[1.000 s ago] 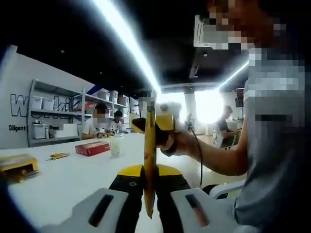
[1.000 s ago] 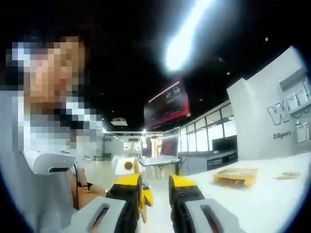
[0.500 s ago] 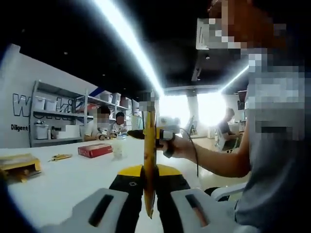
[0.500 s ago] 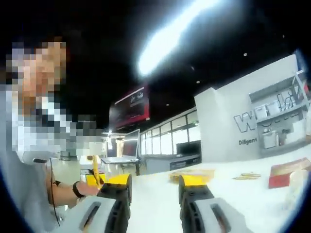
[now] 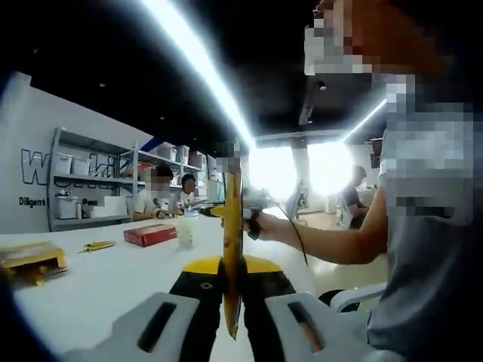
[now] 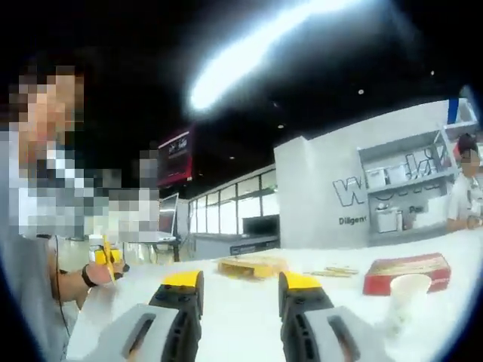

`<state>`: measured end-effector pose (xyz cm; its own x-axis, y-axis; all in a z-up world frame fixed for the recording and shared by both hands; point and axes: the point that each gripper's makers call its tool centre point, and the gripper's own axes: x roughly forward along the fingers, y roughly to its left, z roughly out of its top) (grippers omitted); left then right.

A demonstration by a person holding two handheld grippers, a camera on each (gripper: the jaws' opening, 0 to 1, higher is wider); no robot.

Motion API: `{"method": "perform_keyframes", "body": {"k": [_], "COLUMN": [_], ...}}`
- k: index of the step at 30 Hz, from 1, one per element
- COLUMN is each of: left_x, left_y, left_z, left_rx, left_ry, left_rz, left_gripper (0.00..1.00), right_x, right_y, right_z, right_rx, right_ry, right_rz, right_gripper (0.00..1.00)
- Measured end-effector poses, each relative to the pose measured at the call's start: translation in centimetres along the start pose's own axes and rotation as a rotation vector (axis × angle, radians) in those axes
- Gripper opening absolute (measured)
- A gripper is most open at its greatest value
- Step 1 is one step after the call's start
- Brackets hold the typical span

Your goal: Tear open the coffee pouch, take out the coffee, and pour the coffee from the pouch into the cup

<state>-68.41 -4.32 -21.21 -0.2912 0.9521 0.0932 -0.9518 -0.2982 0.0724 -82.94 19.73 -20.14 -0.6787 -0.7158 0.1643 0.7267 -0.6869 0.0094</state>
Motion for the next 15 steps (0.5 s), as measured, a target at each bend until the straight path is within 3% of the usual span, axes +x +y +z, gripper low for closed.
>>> {"method": "perform_keyframes", "body": {"k": [2, 11, 15], "left_x": [-0.1, -0.2, -0.2], "left_y": [-0.1, 0.1, 0.0], "left_z": [0.1, 0.1, 0.1], "left_rx": [-0.009, -0.008, -0.009], "left_ry": [-0.006, -0.011, -0.012], "left_rz": [-0.005, 0.004, 0.001], "left_gripper": [0.11, 0.11, 0.11], "right_x": [-0.3, -1.5, -2.5], "right_y": [-0.9, -3.5, -6.2], "right_z": [-0.7, -1.1, -1.5], "right_rx": [-0.044, -0.066, -0.107], "right_ry": [0.027, 0.045, 0.053], "right_rz": [-0.036, -0.092, -0.148], "right_gripper": [0.42, 0.42, 0.42]}}
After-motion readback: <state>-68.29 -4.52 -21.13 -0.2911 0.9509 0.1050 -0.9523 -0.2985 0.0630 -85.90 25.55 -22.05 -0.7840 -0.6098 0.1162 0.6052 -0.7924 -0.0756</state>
